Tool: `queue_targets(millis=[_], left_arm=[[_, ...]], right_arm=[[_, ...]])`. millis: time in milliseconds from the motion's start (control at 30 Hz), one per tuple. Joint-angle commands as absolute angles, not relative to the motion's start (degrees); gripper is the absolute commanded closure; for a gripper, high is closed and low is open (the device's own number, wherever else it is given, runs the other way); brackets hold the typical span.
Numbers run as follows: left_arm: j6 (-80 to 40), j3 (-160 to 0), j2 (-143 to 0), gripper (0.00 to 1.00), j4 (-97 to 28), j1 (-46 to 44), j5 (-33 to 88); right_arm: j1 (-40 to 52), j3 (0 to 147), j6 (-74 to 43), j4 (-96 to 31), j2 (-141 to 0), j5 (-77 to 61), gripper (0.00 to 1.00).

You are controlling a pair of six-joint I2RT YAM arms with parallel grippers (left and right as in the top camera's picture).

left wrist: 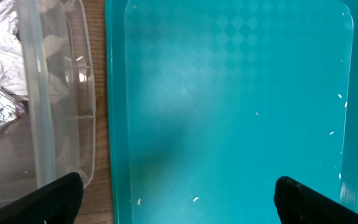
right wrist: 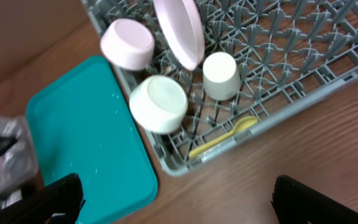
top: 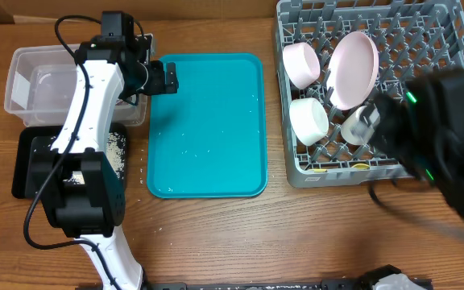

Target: Sort waste into correct bins and load items into the dishwasher

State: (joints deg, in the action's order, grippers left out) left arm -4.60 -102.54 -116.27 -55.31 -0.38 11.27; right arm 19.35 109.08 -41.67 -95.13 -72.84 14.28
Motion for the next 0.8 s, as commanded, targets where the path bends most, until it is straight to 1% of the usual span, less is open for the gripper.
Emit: queue_targets(millis=[0, 133, 233, 333, 467, 567, 700, 733, 767], left_arm=[[-5.2, -103.6, -116.8, 0.0, -55.4, -0.6, 10.9], [-5.2, -103.6, -116.8, 0.0, -55.4, -0.8, 11.0], [-5.2, -103.6, -116.8, 0.0, -55.4, -0.8, 10.9], [-5.2, -103.6, -116.8, 0.0, -55.4, -0.8, 10.9], [-5.2, -103.6, -116.8, 0.0, -55.4, -0.8, 11.0], [-5.2, -103.6, -116.8, 0.0, -55.4, -0.8, 11.0], [-5.2, -103.6, -116.8, 0.0, -55.4, -0.8, 11.0], [-5.2, -103.6, -116.8, 0.0, -55.4, -0.8, 10.9], [-5.2, -103.6, -116.8, 0.0, -55.4, -0.8, 11.0]], right_arm=[[19.8, 110.0, -38.7, -96.6, -66.3, 13.4, 0.0], [19.8, 109.9, -38.4, -97.0, -61.5, 13.4, 0.0], [19.8, 109.9, -34.2, -97.0, -59.2, 13.4, 0.0], [19.8, 109.9, -33.8, -97.0, -57.8, 13.9, 0.0], [19.8, 108.4, -23.7, -94.7, -57.2, 14.0, 0.0], [17.8, 104.0, -17.4, -87.7, -54.9, 13.6, 0.0], [12.4, 92.6, -10.7, -74.3, -48.2, 7.8, 0.0], [10.4, 87.8, -8.7, -69.7, -45.5, 5.0, 0.0], [7.4, 79.1, -6.2, -62.1, -40.6, 0.8, 0.0]])
